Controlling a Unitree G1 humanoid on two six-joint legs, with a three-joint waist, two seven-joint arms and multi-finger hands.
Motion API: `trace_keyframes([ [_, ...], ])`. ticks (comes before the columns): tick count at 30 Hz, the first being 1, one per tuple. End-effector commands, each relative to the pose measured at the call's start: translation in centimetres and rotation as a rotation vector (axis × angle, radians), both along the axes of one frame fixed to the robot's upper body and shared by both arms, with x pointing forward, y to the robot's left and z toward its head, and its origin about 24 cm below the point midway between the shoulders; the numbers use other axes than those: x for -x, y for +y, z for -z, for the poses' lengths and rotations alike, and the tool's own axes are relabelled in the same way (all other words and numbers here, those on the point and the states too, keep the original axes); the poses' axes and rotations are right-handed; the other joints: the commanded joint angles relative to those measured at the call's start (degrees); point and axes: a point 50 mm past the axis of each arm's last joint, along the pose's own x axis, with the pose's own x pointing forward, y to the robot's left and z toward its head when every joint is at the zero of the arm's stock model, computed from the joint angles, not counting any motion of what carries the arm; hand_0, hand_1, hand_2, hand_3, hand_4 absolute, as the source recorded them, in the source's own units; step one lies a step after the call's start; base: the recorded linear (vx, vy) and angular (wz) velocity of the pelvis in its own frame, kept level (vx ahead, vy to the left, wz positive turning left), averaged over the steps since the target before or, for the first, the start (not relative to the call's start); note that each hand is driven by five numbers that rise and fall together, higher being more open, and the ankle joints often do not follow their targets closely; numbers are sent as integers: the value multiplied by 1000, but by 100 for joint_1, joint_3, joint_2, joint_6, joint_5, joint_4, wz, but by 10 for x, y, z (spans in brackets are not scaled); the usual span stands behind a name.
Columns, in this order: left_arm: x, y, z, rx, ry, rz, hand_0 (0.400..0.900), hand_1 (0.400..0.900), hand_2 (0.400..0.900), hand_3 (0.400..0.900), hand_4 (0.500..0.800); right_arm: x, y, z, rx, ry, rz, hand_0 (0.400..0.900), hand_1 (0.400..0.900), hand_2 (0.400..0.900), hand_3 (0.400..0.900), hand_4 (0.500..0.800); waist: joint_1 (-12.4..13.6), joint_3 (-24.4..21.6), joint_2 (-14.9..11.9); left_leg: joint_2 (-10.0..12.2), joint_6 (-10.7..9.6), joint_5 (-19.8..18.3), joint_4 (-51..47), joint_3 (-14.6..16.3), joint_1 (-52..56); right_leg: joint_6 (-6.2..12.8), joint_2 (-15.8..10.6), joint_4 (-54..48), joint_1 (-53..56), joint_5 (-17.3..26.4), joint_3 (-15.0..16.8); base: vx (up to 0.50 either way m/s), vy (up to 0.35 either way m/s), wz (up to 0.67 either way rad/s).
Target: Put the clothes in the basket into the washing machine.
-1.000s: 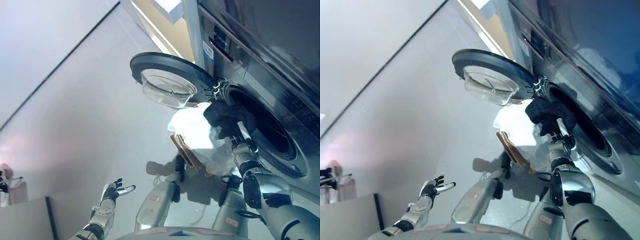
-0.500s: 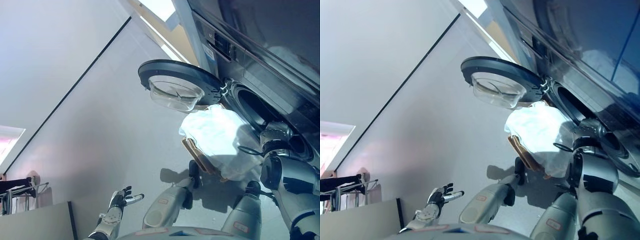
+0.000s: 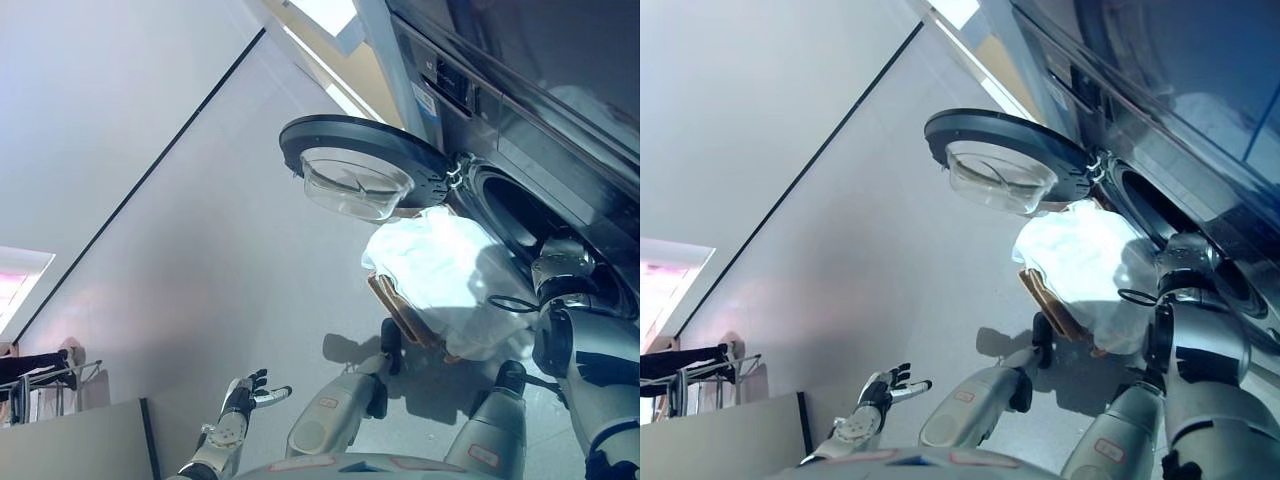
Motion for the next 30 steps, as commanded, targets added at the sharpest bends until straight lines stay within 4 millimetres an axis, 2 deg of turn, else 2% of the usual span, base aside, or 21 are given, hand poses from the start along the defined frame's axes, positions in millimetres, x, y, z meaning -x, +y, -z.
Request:
trace_keyframes([
  [1,-8,16,-2,-68,-2,-17,900,900,900,900,800,-22,-5,-95,197,-201,-42,900,900,900,900,800,124,-107,20,-175,-246,11,-65,-63,-58,114,-94,-1089,781,621,-72,0,0,0],
  [4,-9,16,-2,-66,-4,-19,900,900,900,900,800,-24,-2,-82,195,-149,-70,900,900,900,900,800,117,-71,3,-177,-225,-15,-28,-61,-46,111,-103,-1067,788,634,-65,4,23,-5],
  [6,-9,17,-2,-65,1,-32,900,900,900,900,800,-27,10,-56,193,-48,-130,900,900,900,900,800,86,-5,-65,-159,-213,-28,-12,-62,-37,97,-72,-1078,796,653,-44,-11,-2,-5],
  [7,-9,17,-2,-66,2,-33,900,900,900,900,800,-27,10,-56,193,-48,-131,900,900,900,900,800,80,2,-69,-159,-213,-29,-11,-61,-32,97,-72,-1081,802,654,-44,-21,-31,-4],
  [9,-9,20,-2,-65,10,-45,900,900,900,900,800,-25,25,-14,190,116,-228,900,900,900,900,800,49,108,-233,-83,-206,-34,26,-61,-66,65,7,-1112,813,686,-68,-35,-68,-3],
  [10,-9,20,-2,-67,11,-45,900,900,900,900,800,-26,25,-14,189,116,-230,900,900,900,900,800,46,107,-241,-83,-207,-37,31,-61,-67,64,8,-1115,816,686,-69,-36,-71,-1],
  [11,-9,21,-2,-66,11,-46,900,900,900,900,800,-25,32,0,187,161,-270,900,900,900,900,800,39,146,-304,-60,-202,-39,52,-70,-79,51,38,-1126,829,694,-87,-34,-91,3],
  [12,-9,22,-2,-67,14,-48,900,900,900,900,800,-18,40,27,174,247,-322,900,900,900,900,800,23,224,-448,-13,-198,-44,93,-97,-86,20,93,-1135,876,698,-140,-43,-113,6],
  [13,-9,22,-2,-66,14,-48,900,900,900,900,800,-14,45,42,161,285,-351,900,900,900,900,800,6,263,-517,14,-197,-50,110,-119,-79,10,110,-1138,910,701,-174,-31,-86,6],
  [14,-8,23,-2,-67,16,-49,900,900,900,900,800,-13,46,42,160,285,-351,900,900,900,900,800,-3,263,-522,13,-198,-51,112,-126,-72,10,110,-1142,924,699,-182,-16,-51,5],
  [15,-8,24,-2,-69,18,-51,900,900,900,900,800,-10,51,54,146,306,-372,900,900,900,900,800,-11,284,-601,31,-198,-56,117,-142,-61,-2,143,-1167,960,713,-203,-24,-94,7],
  [16,-7,25,-2,-67,27,-52,900,900,900,900,800,3,56,79,134,390,-408,900,900,900,900,800,-51,348,-778,91,-197,-57,144,-195,-38,-31,207,-1179,1021,725,-256,-35,-129,10],
  [18,-7,28,-1,-68,38,-58,900,900,900,900,800,17,63,104,128,480,-458,900,900,900,900,800,-93,385,-973,146,-212,-52,139,-238,6,-52,259,-1223,1118,737,-342,-24,-93,10],
  [19,-7,29,-1,-68,38,-58,900,900,900,900,800,17,63,105,128,480,-459,900,900,900,900,800,-99,385,-976,144,-213,-51,136,-243,12,-52,259,-1231,1129,738,-349,-10,-51,6],
  [20,-5,32,-1,-69,50,-69,900,900,900,900,800,31,69,125,140,565,-507,900,900,900,900,800,-128,391,-1146,191,-225,-43,121,-269,74,-72,316,-1279,1215,747,-391,0,-52,4],
  [23,1,37,1,-70,73,-81,900,900,900,900,800,54,73,151,162,691,-584,900,900,900,900,800,-164,346,-1429,268,-246,-47,87,-306,221,-90,413,-1404,1396,793,-461,4,-54,1],
  [24,2,37,1,-70,73,-81,900,900,900,900,800,55,73,151,162,691,-585,900,900,900,900,800,-166,348,-1430,268,-246,-46,82,-308,231,-90,414,-1413,1408,795,-464,34,-55,-9],
  [26,8,43,2,-76,96,-107,900,900,900,900,800,80,79,176,222,825,-670,900,900,900,900,800,-235,248,-1711,338,-261,-54,39,-302,411,-95,497,-1542,1619,826,-485,36,-46,-12],
  [27,8,44,2,-76,96,-107,900,900,900,900,800,80,79,176,222,826,-670,900,900,900,900,800,-237,251,-1713,337,-261,-53,34,-302,421,-94,497,-1549,1630,828,-487,13,-25,-8],
  [29,15,49,4,-74,125,-134,900,900,900,900,800,120,90,208,252,998,-813,900,900,900,900,800,-355,74,-1964,395,-297,-43,-81,-267,654,-85,599,-1715,1870,865,-510,28,-44,-11],
  [30,15,49,4,-74,125,-134,900,900,900,900,800,120,90,208,252,998,-813,900,900,900,900,800,-356,56,-1955,402,-295,-23,-86,-274,629,-87,611,-1743,1859,899,-517,42,-57,-14],
])
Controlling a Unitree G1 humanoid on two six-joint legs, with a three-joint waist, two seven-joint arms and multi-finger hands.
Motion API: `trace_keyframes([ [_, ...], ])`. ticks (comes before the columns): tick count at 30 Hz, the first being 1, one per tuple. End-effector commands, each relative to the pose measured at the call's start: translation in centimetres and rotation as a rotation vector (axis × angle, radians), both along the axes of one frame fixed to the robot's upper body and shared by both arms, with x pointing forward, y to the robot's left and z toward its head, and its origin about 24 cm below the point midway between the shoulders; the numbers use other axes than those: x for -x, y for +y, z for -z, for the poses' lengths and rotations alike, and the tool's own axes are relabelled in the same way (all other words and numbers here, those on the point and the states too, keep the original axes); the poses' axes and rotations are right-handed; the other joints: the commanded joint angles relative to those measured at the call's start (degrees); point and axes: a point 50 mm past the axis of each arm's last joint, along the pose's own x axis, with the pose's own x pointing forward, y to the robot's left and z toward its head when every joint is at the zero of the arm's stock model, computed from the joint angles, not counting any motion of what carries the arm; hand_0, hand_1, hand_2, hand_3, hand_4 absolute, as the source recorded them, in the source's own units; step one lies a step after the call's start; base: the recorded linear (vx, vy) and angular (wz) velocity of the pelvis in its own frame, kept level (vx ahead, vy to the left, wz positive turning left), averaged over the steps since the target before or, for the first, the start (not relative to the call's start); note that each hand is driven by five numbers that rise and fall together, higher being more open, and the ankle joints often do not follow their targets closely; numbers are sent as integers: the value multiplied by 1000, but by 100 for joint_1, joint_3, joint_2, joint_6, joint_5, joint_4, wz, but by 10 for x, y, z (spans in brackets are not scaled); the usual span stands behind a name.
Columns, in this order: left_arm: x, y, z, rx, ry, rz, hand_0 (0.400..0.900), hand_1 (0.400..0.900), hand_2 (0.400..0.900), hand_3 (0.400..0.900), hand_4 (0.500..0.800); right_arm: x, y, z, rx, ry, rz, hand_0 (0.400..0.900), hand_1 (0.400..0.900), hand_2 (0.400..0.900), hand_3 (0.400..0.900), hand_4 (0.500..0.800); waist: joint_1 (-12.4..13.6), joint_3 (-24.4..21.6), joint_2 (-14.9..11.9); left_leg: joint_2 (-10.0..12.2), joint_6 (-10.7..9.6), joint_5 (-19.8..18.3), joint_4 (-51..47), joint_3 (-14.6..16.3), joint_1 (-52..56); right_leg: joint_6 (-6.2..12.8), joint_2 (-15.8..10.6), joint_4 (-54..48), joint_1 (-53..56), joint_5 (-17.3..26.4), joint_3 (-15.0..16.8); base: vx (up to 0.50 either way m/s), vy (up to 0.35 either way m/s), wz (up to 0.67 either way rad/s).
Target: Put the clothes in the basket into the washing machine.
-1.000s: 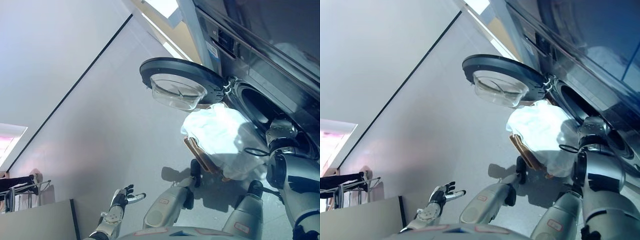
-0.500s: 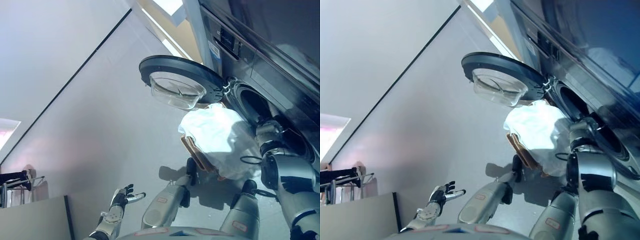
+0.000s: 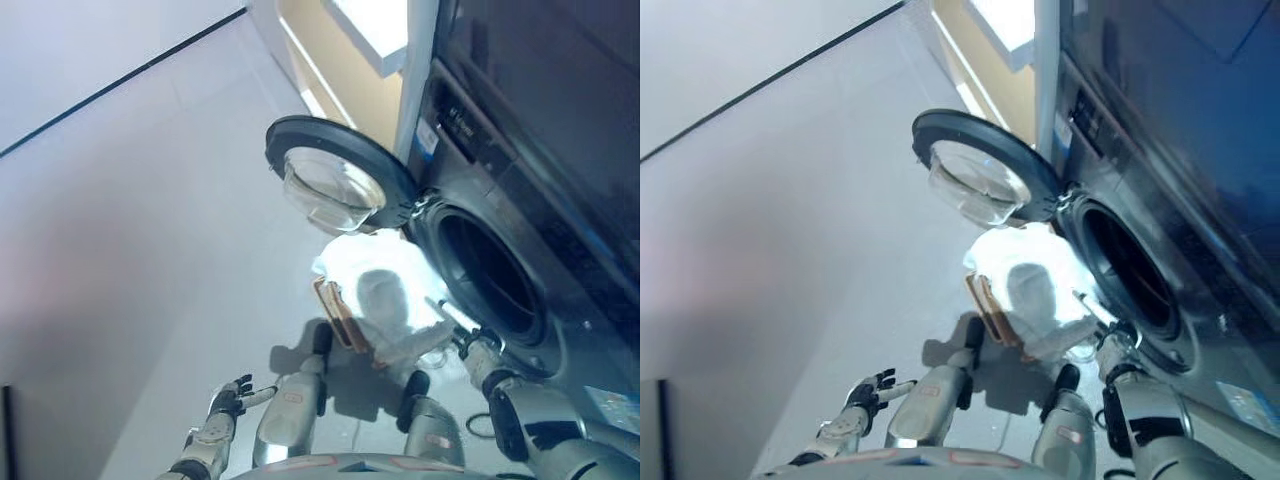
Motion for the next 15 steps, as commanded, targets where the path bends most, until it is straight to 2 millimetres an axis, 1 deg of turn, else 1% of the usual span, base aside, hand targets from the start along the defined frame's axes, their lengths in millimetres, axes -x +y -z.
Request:
trace_keyframes([
  [1,17,22,4,-58,86,-30,900,900,900,900,800,35,5,21,52,145,-152,900,900,900,900,800,-67,-407,-244,-22,-135,73,-153,16,-31,60,133,-925,546,695,10,25,-40,-9],
  [2,21,25,5,-61,106,-39,900,900,900,900,800,52,8,30,39,201,-172,900,900,900,900,800,-124,-493,-299,-3,-155,81,-203,39,51,62,162,-978,630,705,-5,52,-55,-10],
  [3,26,27,6,-63,121,-46,900,900,900,900,800,65,10,36,26,234,-181,900,900,900,900,800,-163,-566,-348,11,-169,84,-246,49,126,62,182,-1021,711,703,-14,34,-28,-3],
  [4,26,27,6,-64,122,-46,900,900,900,900,800,66,10,37,26,235,-182,900,900,900,900,800,-166,-568,-349,11,-170,87,-255,48,138,62,183,-1030,725,705,-17,0,0,0],
  [5,31,28,7,-66,142,-44,900,900,900,900,800,81,11,43,26,286,-210,900,900,900,900,800,-217,-630,-384,17,-185,90,-287,54,210,61,201,-1059,802,700,-32,22,-17,-6],
  [6,38,31,8,-72,173,-44,900,900,900,900,800,111,12,52,22,378,-254,900,900,900,900,800,-316,-749,-445,50,-199,88,-318,79,338,62,225,-1081,917,694,-18,36,-30,-8],
  [8,48,34,10,-89,219,-22,900,900,900,900,800,141,13,59,41,492,-342,900,900,900,900,800,-388,-879,-501,68,-207,87,-381,104,501,66,245,-1121,1061,693,-37,46,-27,-8],
  [9,53,35,11,-95,240,-14,900,900,900,900,800,152,10,60,52,530,-355,900,900,900,900,800,-431,-947,-528,80,-212,81,-411,125,577,78,247,-1137,1122,700,-27,37,-14,-5],
  [10,54,35,11,-95,241,-14,900,900,900,900,800,152,10,60,52,531,-355,900,900,900,900,800,-430,-945,-528,79,-212,80,-414,127,585,79,248,-1141,1131,701,-26,30,-30,-9],
  [11,58,37,12,-105,265,15,900,900,900,900,800,169,4,60,64,607,-387,900,900,900,900,800,-485,-1065,-557,104,-236,93,-476,155,666,104,240,-1171,1212,719,-20,14,-23,-6],
  [12,60,36,12,-111,281,45,900,900,900,900,800,180,3,61,62,655,-417,900,900,900,900,800,-519,-1142,-569,118,-260,103,-530,163,713,114,231,-1179,1260,710,-26,14,-23,-5],
  [13,60,36,12,-111,282,45,900,900,900,900,800,181,3,61,62,655,-418,900,900,900,900,800,-521,-1143,-569,117,-260,103,-531,161,715,115,230,-1181,1263,710,-28,11,-7,-8],
  [14,62,36,13,-113,296,74,900,900,900,900,800,194,0,61,67,714,-449,900,900,900,900,800,-556,-1203,-583,103,-219,60,-542,194,838,119,212,-1156,1339,679,-5,8,-8,-15],
  [15,63,36,13,-112,300,79,900,900,900,900,800,195,-1,61,67,718,-451,900,900,900,900,800,-569,-1209,-590,94,-194,34,-529,224,896,116,204,-1137,1380,673,21,22,-11,-27],
])
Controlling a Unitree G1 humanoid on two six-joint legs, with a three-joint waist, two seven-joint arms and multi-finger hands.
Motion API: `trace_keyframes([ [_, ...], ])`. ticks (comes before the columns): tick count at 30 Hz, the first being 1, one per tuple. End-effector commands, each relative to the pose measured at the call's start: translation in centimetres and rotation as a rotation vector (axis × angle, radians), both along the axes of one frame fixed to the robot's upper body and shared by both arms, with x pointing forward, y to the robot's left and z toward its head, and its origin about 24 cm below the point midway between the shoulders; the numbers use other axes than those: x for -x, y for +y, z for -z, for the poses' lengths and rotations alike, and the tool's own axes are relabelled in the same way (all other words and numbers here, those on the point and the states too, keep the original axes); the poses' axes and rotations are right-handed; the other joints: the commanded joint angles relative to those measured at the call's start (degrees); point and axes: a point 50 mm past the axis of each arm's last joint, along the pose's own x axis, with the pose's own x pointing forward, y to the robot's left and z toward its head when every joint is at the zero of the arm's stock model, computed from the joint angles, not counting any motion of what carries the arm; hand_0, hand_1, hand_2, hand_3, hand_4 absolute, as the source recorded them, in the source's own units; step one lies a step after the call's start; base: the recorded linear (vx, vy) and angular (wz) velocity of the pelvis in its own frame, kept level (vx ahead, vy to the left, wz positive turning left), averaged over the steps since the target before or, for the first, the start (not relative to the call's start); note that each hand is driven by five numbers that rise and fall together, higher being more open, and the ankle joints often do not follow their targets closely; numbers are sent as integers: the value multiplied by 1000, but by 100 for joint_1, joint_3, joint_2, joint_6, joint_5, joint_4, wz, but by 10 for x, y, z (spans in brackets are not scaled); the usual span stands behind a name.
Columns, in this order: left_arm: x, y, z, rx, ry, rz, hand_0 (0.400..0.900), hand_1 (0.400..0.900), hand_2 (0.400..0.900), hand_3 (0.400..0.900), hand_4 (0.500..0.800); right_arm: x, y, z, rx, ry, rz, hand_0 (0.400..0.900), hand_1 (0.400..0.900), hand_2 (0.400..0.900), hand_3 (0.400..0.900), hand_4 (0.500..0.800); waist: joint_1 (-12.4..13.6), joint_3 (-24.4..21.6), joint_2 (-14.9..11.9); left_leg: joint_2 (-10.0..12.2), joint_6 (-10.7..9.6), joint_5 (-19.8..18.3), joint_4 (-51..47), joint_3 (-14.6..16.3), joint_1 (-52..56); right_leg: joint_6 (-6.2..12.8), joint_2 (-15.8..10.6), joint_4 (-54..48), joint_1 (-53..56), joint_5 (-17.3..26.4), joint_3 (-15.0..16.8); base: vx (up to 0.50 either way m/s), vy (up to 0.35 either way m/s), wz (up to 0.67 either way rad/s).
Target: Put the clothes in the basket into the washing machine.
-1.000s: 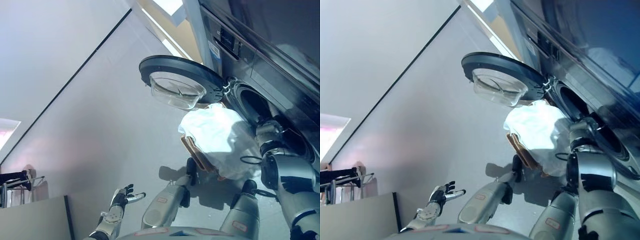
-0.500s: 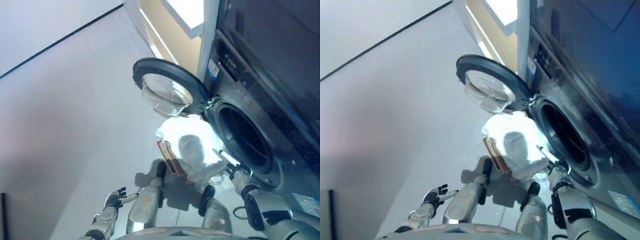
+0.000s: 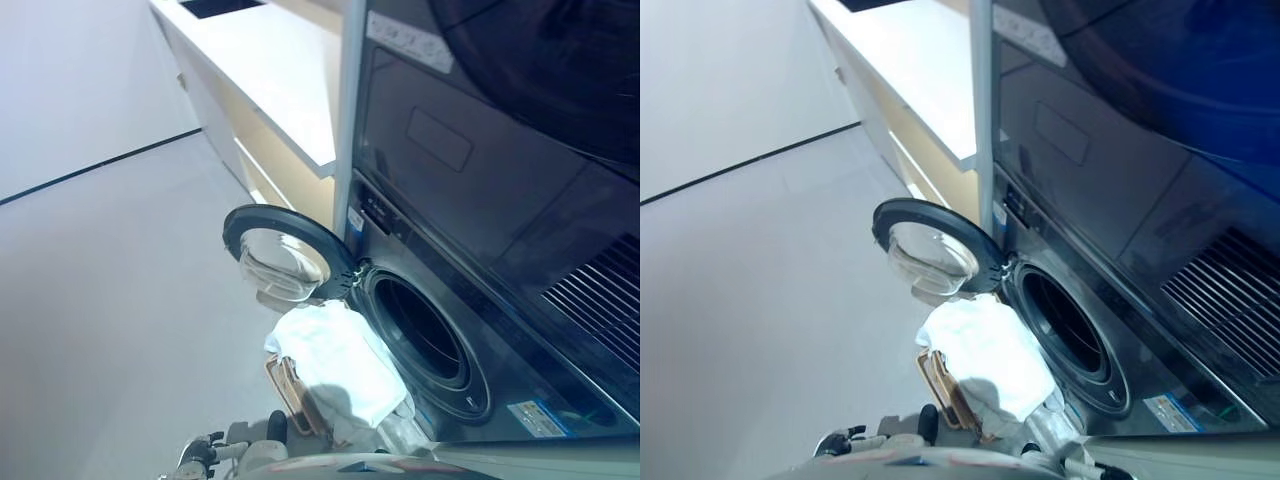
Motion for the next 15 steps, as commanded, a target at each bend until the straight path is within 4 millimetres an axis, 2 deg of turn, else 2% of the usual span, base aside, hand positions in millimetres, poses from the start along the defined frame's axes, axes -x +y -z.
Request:
trace_keyframes([
  [1,1,11,-1,-33,46,54,900,900,900,900,800,-3,-18,-6,51,43,-71,900,900,900,900,800,54,20,-145,-96,-28,267,-189,58,-174,111,-139,194,-39,358,48,33,-5,-29],
  [5,-1,11,-2,-31,41,69,900,900,900,900,800,2,-19,-6,52,68,-79,900,900,900,900,800,7,-46,-155,-98,13,181,-193,112,50,128,-159,181,70,358,132,33,-6,-15],
  [10,0,9,-1,-39,43,95,900,900,900,900,800,-8,-10,-3,36,38,-144,900,900,900,900,800,-72,-151,-163,-99,81,57,-197,208,241,157,-178,180,174,342,258,23,-10,-14],
  [15,1,8,-1,-39,43,96,900,900,900,900,800,-8,-6,-2,25,38,-154,900,900,900,900,800,-92,-151,-158,-116,104,16,-206,248,304,159,-187,169,202,339,312,-3,-6,-5],
])
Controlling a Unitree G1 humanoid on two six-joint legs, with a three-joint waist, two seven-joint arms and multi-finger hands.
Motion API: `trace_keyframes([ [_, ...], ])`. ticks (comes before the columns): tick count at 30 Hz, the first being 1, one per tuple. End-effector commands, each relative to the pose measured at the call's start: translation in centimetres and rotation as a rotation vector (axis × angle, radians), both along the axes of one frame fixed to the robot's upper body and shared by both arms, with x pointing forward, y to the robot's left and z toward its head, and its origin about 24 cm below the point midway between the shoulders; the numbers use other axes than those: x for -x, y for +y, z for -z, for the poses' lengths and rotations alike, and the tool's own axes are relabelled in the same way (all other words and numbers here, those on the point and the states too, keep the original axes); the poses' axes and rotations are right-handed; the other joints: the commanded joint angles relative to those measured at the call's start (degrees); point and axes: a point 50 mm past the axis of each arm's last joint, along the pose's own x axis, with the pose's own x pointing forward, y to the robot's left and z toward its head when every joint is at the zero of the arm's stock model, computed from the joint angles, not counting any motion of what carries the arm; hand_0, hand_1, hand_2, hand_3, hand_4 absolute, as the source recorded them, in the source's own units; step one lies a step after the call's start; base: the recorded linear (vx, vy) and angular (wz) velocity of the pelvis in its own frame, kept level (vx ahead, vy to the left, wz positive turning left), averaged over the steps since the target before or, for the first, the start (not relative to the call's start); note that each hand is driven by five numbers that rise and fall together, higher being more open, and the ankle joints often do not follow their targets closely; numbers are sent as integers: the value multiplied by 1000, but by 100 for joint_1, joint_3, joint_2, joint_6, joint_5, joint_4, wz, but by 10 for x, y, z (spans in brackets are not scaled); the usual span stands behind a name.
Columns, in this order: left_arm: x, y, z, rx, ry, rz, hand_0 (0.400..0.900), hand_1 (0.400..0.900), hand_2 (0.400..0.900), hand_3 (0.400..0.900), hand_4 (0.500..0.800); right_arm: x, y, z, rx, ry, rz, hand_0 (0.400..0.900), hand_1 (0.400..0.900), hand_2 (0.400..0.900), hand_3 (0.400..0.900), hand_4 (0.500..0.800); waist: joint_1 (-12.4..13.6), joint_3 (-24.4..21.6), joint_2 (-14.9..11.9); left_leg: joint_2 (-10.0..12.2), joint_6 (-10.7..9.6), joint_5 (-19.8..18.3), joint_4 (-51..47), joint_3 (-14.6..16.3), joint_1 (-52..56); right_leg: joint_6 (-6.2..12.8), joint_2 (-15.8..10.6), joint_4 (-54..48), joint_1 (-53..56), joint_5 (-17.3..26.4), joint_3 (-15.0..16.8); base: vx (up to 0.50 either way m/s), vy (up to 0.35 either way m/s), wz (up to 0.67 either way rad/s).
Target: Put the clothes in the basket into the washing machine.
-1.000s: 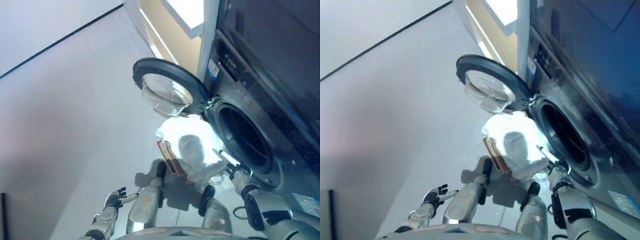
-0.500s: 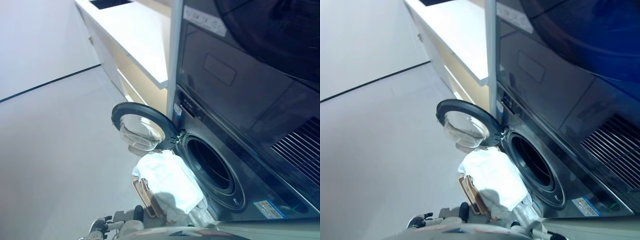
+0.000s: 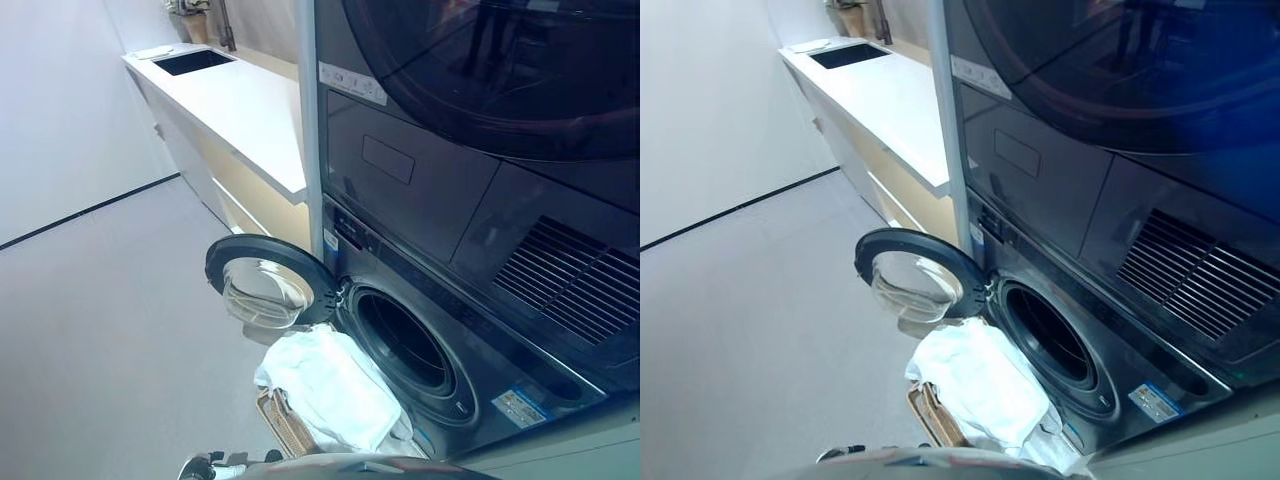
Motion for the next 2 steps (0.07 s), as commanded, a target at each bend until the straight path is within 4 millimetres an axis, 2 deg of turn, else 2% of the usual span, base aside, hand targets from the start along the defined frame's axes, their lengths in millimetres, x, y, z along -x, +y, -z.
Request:
trace_keyframes([
  [1,-10,8,-3,-35,-6,35,900,900,900,900,800,-8,1,0,8,0,-32,900,900,900,900,800,34,15,-172,-183,85,174,-128,-153,-189,174,-203,182,-14,330,-84,0,0,0],
  [2,-10,8,-3,-35,-3,37,900,900,900,900,800,-15,5,1,3,-15,-48,900,900,900,900,800,46,-6,-170,-185,89,163,-141,-148,-171,176,-207,160,0,337,-86,0,0,0],
])
